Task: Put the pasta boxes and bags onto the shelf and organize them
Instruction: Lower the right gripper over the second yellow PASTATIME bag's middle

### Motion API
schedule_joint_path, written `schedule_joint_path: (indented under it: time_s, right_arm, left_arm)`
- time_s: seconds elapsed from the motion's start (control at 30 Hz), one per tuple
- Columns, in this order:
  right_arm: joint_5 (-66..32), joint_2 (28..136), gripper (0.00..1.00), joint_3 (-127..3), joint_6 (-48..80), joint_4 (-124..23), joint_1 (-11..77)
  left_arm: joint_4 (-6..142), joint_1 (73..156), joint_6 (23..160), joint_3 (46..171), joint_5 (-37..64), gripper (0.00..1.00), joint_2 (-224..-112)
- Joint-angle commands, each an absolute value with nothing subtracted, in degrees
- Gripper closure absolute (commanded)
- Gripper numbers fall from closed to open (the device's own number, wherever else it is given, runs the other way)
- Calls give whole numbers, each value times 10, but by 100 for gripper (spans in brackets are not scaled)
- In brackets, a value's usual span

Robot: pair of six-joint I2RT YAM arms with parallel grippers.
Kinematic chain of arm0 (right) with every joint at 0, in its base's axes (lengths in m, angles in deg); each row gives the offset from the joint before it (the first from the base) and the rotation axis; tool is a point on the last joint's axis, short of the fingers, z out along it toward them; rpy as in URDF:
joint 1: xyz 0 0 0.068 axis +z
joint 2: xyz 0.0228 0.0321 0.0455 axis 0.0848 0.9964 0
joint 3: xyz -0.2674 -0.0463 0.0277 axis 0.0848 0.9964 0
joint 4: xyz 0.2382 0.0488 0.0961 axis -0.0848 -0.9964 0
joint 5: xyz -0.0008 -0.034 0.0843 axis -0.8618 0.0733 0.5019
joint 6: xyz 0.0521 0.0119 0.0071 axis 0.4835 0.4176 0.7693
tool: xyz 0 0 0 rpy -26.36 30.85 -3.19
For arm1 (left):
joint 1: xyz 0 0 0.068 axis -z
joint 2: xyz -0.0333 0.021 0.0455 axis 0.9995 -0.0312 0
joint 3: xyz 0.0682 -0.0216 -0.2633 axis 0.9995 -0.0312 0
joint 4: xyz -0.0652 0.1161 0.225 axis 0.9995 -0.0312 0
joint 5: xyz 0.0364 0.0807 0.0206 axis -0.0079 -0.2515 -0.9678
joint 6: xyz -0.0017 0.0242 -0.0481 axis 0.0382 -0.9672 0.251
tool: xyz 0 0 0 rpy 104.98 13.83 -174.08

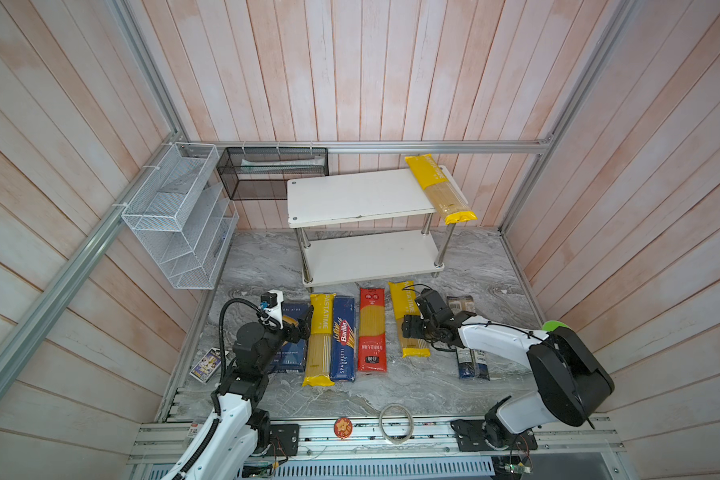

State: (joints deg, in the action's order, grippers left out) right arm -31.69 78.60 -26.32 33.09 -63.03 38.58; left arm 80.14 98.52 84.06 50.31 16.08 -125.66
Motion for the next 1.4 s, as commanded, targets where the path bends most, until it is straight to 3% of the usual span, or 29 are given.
schedule_joint_path:
  time_s: [0.0,0.17,0.2,0.23,0.63,1.37]
  right_arm:
    - [-332,745,11,-262,320,-678,380]
    - [-300,684,10,-260,279,-688,381]
    - [-298,679,2,-260,277,-690,380]
    - [-299,677,2,-260,277,-690,381]
    - [-307,758,2,-306,237,-681,393]
    - [-319,868,2,-341,231,-647,400]
  left_arm:
    - [795,987,857,498,160,0,-1252]
    - [780,987,917,502,216,0,-1228]
    - [789,987,932,492,231,0,-1222]
    - [793,988,939,482,240,0,-1214]
    - [752,988,949,404,251,0,-1066]
    - [783,987,945,407,270,0,-1127]
